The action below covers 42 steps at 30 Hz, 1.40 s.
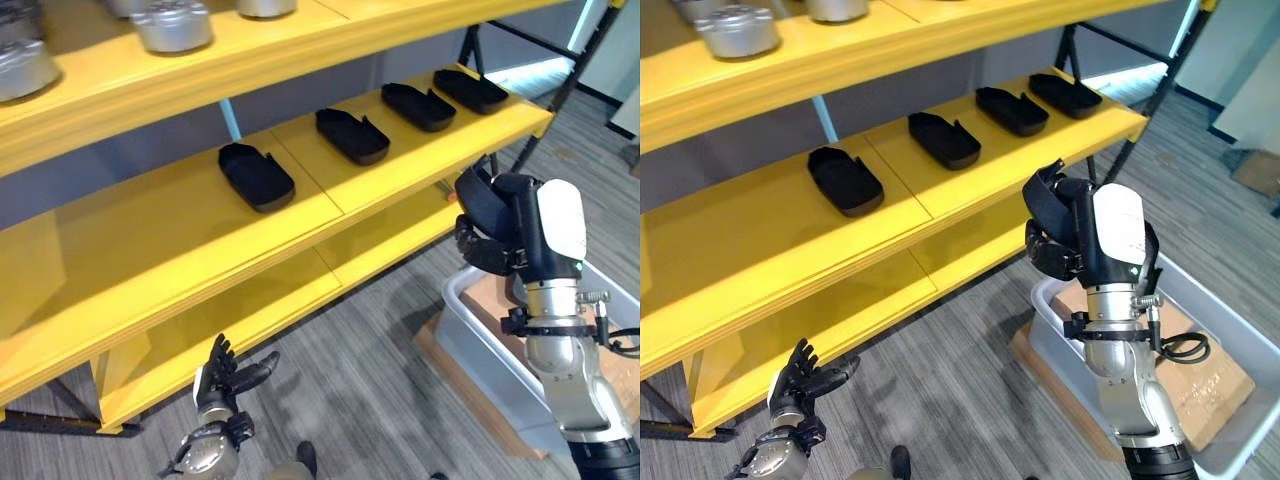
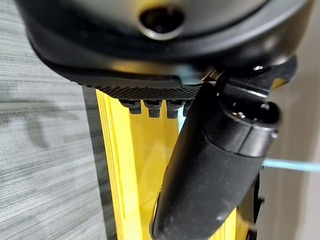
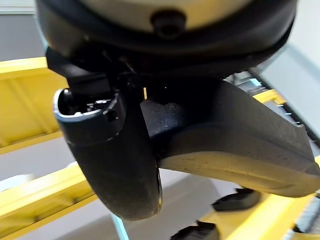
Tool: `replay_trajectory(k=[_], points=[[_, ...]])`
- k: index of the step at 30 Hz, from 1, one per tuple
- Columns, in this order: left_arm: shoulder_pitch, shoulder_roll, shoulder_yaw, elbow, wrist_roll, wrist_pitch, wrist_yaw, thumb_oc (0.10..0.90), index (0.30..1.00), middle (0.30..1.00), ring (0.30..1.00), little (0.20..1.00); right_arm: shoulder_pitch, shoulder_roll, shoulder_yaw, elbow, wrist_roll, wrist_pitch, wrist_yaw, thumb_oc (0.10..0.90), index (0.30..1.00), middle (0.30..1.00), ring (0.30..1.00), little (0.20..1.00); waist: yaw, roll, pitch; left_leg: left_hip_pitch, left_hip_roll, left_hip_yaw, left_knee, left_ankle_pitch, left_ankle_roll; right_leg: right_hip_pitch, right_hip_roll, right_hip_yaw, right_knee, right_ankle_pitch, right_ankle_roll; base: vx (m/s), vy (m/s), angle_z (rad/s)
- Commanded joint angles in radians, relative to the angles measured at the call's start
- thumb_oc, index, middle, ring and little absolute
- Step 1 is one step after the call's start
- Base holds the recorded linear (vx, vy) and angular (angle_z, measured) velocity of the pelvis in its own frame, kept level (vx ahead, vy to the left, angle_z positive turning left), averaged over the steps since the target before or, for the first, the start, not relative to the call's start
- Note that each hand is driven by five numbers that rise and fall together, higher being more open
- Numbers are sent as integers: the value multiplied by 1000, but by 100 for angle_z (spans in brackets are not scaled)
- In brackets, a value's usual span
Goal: Move parts from the plastic box to the shelf.
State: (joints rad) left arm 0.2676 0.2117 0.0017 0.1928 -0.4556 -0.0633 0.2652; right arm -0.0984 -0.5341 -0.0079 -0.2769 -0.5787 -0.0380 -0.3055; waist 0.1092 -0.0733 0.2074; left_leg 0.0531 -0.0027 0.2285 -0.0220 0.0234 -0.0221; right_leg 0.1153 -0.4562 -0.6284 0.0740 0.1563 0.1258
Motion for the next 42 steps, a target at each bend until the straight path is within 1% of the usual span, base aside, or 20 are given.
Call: replay_trajectory(k=[1, 2, 4, 5, 6, 7, 10, 11, 12, 16, 19, 27, 31, 34, 36, 37, 38, 39, 41, 42], points=[[-32, 21, 46, -94, 63, -67, 22, 900, 1000, 1000, 1000, 1000, -182, -42, -32, -99, -64, -54, -88, 400, 300, 300, 300, 300, -6, -1, -64, 55, -4, -110, -65, -91, 59, -40, -72, 77, 54, 106, 124, -30, 261, 36], [-42, 32, 33, -92, 66, -71, 27, 900, 1000, 1000, 1000, 1000, -176, -42, -25, -105, -81, -57, -85, 400, 300, 300, 300, 300, -30, -9, -46, 42, -29, -139, -65, -76, 79, -89, -62, 198, 107, 139, 95, -32, 228, 50], [-52, 41, 28, -80, 69, -73, 32, 900, 1000, 1000, 1000, 1000, -173, -51, -24, -106, -88, -60, -86, 400, 300, 300, 300, 300, -53, -3, -38, 39, -34, -171, -65, -68, 83, -134, 7, 345, 117, 123, 71, -17, 145, 90], [-60, 45, 24, -76, 74, -74, 32, 900, 1000, 1000, 1000, 1000, -172, -55, -25, -110, -89, -63, -86, 400, 300, 300, 300, 300, -61, 2, -34, 35, -37, -188, -65, -60, 85, -163, 53, 410, 132, 100, 56, 7, 70, 98], [-60, 45, 24, -76, 74, -74, 32, 900, 1000, 1000, 1000, 1000, -172, -55, -25, -110, -89, -63, -86, 400, 300, 300, 300, 300, -59, 2, -35, 33, -37, -187, -65, -60, 85, -166, 53, 412, 133, 101, 56, 48, 89, 70], [-69, 50, 16, -71, 84, -73, 25, 900, 1000, 1000, 1000, 1000, -163, -62, -28, -111, -87, -72, -83, 400, 300, 300, 300, 300, -78, 9, -31, 38, -37, -221, -65, -55, 89, -192, 151, 492, 166, 7, 29, 58, 69, 37], [-76, 49, 5, -72, 89, -70, 11, 900, 1000, 1000, 1000, 1000, -162, -75, -25, -117, -79, -93, -73, 400, 300, 300, 300, 300, -95, 9, -27, 35, -39, -260, -65, -41, 94, -233, 281, 550, 162, -93, -7, 50, 37, 69], [-76, 48, 5, -72, 89, -70, 11, 900, 1000, 1000, 1000, 1000, -163, -76, -25, -116, -79, -93, -73, 400, 300, 300, 300, 300, -95, 10, -28, 36, -37, -260, -65, -43, 93, -233, 283, 550, 164, -96, -9, 65, -19, 76], [-83, 44, -6, -68, 88, -67, 6, 900, 1000, 1000, 1000, 1000, -188, -100, -11, -117, -76, -113, -67, 400, 300, 300, 300, 300, -101, 1, -11, 41, -56, -284, -65, -40, 95, -298, 367, 575, 128, -79, -16, 64, -9, 50], [-103, 50, -19, -58, 87, -70, -1, 900, 1000, 1000, 1000, 1000, -243, -152, 26, -106, -83, -124, -58, 400, 300, 300, 300, 300, -118, 0, 6, 46, -78, -333, -65, -40, 91, -368, 433, 633, 43, -19, -13, 66, -12, 32], [-114, 54, -35, -52, 85, -71, -7, 900, 1000, 1000, 1000, 1000, -243, -189, 26, -96, -81, -120, -52, 400, 300, 300, 300, 300, -131, -12, -1, 55, -102, -390, -65, -47, 83, -336, 435, 689, -14, 9, -11, 125, -67, 65], [-99, 46, -46, -66, 70, -65, -19, 900, 1000, 1000, 1000, 1000, -196, -220, -9, -128, -58, -137, -28, 400, 300, 300, 300, 300, -133, 9, -47, 86, -56, -418, -50, -75, 63, -229, 407, 552, -36, -44, -46, 188, -133, 54], [-94, 45, -43, -74, 64, -58, -17, 900, 1000, 1000, 1000, 1000, -178, -232, -27, -142, -52, -146, -25, 400, 300, 300, 300, 300, -134, 9, -54, 83, -42, -426, -8, -104, 49, -199, 411, 529, -32, -76, -59, 136, -114, 34], [-98, 45, -38, -74, 47, -59, -14, 900, 1000, 1000, 1000, 1000, -178, -252, -39, -157, -47, -156, -27, 400, 300, 300, 300, 300, -136, 5, -42, 32, -50, -418, 138, -154, 29, -173, 415, 533, -35, -101, -78, 113, -98, 14], [-100, 42, -40, -76, 28, -62, -19, 900, 1000, 1000, 1000, 1000, -178, -268, -47, -165, -43, -163, -28, 400, 300, 300, 300, 300, -133, -2, -22, -39, -74, -389, 321, -109, -12, -142, 409, 531, -43, -107, -97, 77, -30, 18], [-101, 42, -40, -75, 27, -62, -19, 900, 1000, 1000, 1000, 1000, -178, -268, -47, -165, -43, -163, -28, 400, 300, 300, 300, 300, -134, 4, -22, -46, -69, -391, 341, -126, -12, -139, 416, 530, -44, -113, -97, 13, -6, 41], [-103, 38, -44, -71, 4, -64, -21, 900, 1000, 1000, 1000, 1000, -170, -277, -62, -175, -44, -165, -36, 400, 300, 300, 300, 300, -126, 4, 10, -135, -61, -349, 492, -46, -60, -112, 412, 506, -54, -119, -107, 15, -29, 50], [-100, 39, -40, -74, -3, -61, -25, 900, 1000, 1000, 1000, 1000, -161, -281, -70, -172, -47, -160, -40, 400, 300, 300, 300, 300, -123, -3, 19, -167, -28, -338, 496, -24, -60, -105, 408, 498, -60, -122, -107, 36, -32, 61], [-88, 48, -35, -84, 6, -55, -37, 900, 1000, 1000, 1000, 1000, -139, -293, -90, -164, -50, -151, -45, 400, 300, 300, 300, 300, -120, -26, 20, -189, 50, -327, 392, -41, -29, -88, 389, 499, -78, -124, -90, 135, 7, 43], [-77, 53, -32, -92, 14, -53, -40, 900, 1000, 1000, 1000, 1000, -123, -295, -104, -164, -46, -148, -46, 400, 300, 300, 300, 300, -119, -38, 13, -174, 107, -323, 304, -34, -31, -77, 377, 503, -87, -127, -80, 204, 81, 23]])
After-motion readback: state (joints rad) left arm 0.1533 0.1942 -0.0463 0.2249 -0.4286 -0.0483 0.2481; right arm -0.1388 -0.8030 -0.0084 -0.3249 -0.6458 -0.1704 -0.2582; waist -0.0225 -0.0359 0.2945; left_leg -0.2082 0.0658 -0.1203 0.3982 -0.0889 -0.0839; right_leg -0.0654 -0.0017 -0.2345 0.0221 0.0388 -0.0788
